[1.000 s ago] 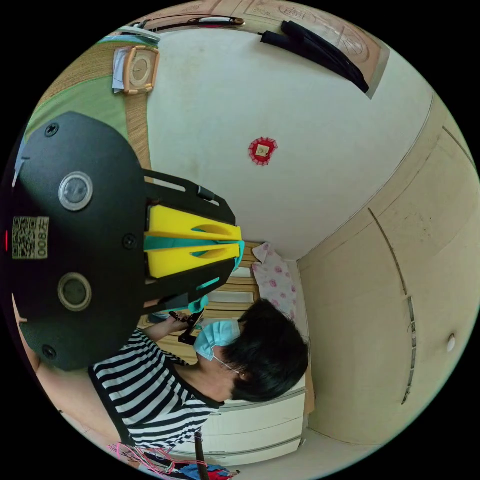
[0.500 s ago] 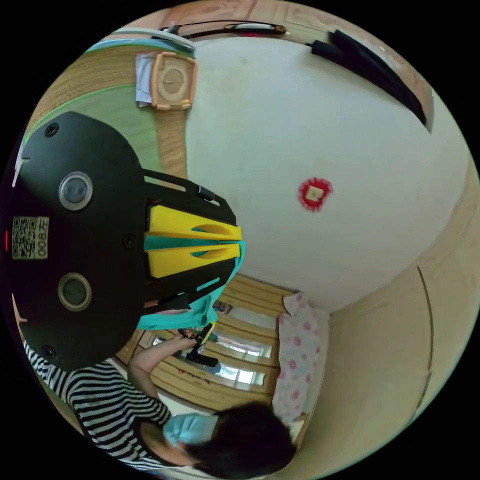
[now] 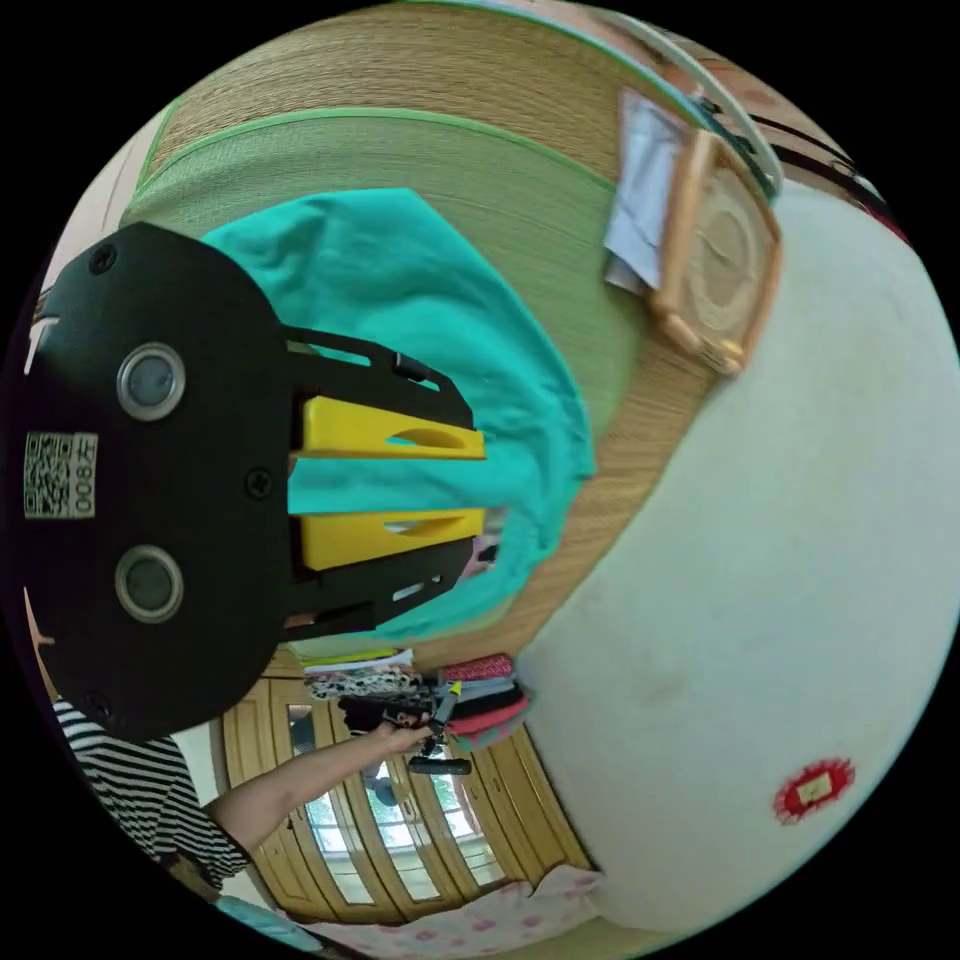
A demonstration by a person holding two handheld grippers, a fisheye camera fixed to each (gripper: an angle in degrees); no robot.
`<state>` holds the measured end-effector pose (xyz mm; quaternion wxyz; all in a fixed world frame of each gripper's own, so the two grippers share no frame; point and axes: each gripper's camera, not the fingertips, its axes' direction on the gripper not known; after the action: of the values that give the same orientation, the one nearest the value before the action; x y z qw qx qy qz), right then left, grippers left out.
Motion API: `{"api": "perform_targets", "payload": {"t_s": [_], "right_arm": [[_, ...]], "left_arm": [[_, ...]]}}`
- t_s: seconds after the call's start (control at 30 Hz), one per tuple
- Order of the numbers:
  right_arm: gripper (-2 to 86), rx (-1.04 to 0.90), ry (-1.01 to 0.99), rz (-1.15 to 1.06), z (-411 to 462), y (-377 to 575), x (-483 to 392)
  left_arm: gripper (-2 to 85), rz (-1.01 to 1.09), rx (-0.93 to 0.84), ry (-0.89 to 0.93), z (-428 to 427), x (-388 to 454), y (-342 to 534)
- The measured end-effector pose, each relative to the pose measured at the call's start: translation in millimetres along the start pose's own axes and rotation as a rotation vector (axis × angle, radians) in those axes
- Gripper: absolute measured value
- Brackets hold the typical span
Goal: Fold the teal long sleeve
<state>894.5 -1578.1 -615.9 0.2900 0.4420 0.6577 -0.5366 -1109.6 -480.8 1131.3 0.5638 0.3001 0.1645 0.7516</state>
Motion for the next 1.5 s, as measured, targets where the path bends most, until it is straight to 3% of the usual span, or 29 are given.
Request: {"api": "perform_targets", "payload": {"t_s": [0.23,0.37,0.47,0.57,0.73,0.9,1.03,1.13,1.2,1.27,1.37,1.5], "right_arm": [[7.1,-0.109,0.056,0.088,62.9,57.1,94.1],[8.1,-0.151,0.053,0.214,77.5,72.7,134.3],[8.0,-0.214,-0.043,0.264,99.4,61.3,153.0],[6.3,-0.237,0.000,0.291,107.2,40.6,169.2],[2.0,-0.347,0.024,0.220,99.4,-0.2,200.9],[0.9,-0.334,0.317,0.046,28.3,-60.6,234.3],[0.5,-0.186,0.618,-0.060,-73.9,-124.5,266.2],[0.5,-0.092,0.715,-0.075,-118.9,-146.4,291.4],[0.3,-0.151,0.759,-0.052,-111.3,-148.7,324.7],[-0.1,-0.354,0.789,0.057,-74.3,-138.4,385.9],[0.1,-0.511,0.659,0.241,-45.7,-106.6,449.7],[1.6,-0.460,0.393,0.373,-53.6,-80.8,491.9]], "left_arm": [[10.9,-0.156,-0.055,-0.154,-33.3,-65.8,37.3],[11.1,-0.145,-0.086,-0.380,-52.7,-65.5,29.1],[9.9,-0.135,-0.159,-0.433,-44.5,-65.3,6.6],[7.2,-0.111,-0.232,-0.556,-35.2,-65.0,-19.8],[3.6,-0.107,-0.282,-0.586,-49.1,-74.0,-57.7],[2.8,-0.115,-0.166,-0.670,-109.3,-84.7,-107.9],[3.2,-0.121,-0.067,-0.682,-151.8,-91.2,-141.5],[3.9,-0.107,-0.055,-0.699,-166.3,-99.2,-158.0],[4.4,-0.121,-0.075,-0.699,-168.0,-110.5,-160.7],[4.8,-0.138,-0.076,-0.678,-169.3,-118.9,-157.4],[5.8,-0.152,-0.050,-0.609,-178.3,-129.9,-148.1],[6.8,-0.171,-0.005,-0.449,-198.3,-147.2,-132.5]]}}
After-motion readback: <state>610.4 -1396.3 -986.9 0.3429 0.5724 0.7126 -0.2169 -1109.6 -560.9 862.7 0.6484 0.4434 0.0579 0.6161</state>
